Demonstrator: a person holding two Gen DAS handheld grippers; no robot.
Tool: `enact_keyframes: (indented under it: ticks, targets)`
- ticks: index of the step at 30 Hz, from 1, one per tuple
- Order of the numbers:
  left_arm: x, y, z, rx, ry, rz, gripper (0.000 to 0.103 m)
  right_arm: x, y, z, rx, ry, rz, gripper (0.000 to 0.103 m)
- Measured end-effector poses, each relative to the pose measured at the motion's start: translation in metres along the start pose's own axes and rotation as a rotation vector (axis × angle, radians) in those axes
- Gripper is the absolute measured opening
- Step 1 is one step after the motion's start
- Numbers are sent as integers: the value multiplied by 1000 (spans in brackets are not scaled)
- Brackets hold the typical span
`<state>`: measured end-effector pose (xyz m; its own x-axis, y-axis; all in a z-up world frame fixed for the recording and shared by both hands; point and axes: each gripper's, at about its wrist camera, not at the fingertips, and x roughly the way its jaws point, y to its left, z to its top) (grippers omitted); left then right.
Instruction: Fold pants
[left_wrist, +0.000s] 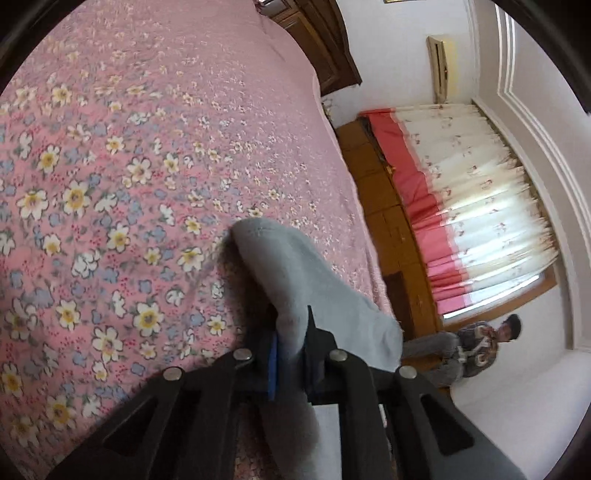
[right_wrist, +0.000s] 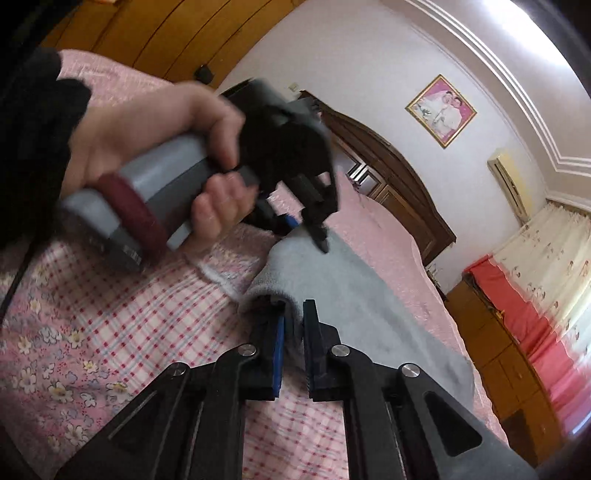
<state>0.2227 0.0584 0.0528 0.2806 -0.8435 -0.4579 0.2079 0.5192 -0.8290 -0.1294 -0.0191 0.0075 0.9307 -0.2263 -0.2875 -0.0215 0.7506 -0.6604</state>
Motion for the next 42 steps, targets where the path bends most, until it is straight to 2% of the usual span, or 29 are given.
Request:
enact_keyframes:
  ticks: [3, 5, 10, 13, 18, 23, 27, 30, 33, 36, 39, 42]
  targets:
    - [0, -38, -4, 110, -2, 140, 10, 11, -28, 6, 69, 6, 9, 10]
    - [3, -69, -1, 186, 10, 197, 10, 14, -39, 4, 127, 21, 14, 10]
    - [17, -135, 10, 277, 64, 244, 10, 12, -61, 11, 220, 40, 0, 10]
    - [26, -163, 8, 347, 69, 256, 10, 8, -85, 17, 312, 38, 14, 10]
    - [49, -201, 12, 379, 89, 272, 10, 4, -125, 22, 430, 53, -22, 9]
    - [73, -222, 9, 412, 138, 320, 10, 3, -166, 13, 562, 90, -17, 9]
    - [99, -240, 0, 440, 169, 330, 10, -7, -169, 1, 557, 109, -70, 8]
    - [124, -252, -4, 454, 205, 361, 10, -6, -182, -10, 573, 135, -78, 8]
    - [143, -263, -9, 461, 217, 355, 10, 1, -198, -19, 561, 174, -85, 8]
    - [163, -262, -13, 469, 237, 381, 10, 12, -221, -35, 571, 238, -32, 8]
    - [178, -252, -12, 412, 265, 375, 10, 18, -237, -49, 591, 298, 12, 8]
    - [191, -253, -14, 394, 279, 382, 10, 25, -250, -70, 682, 352, 95, 8]
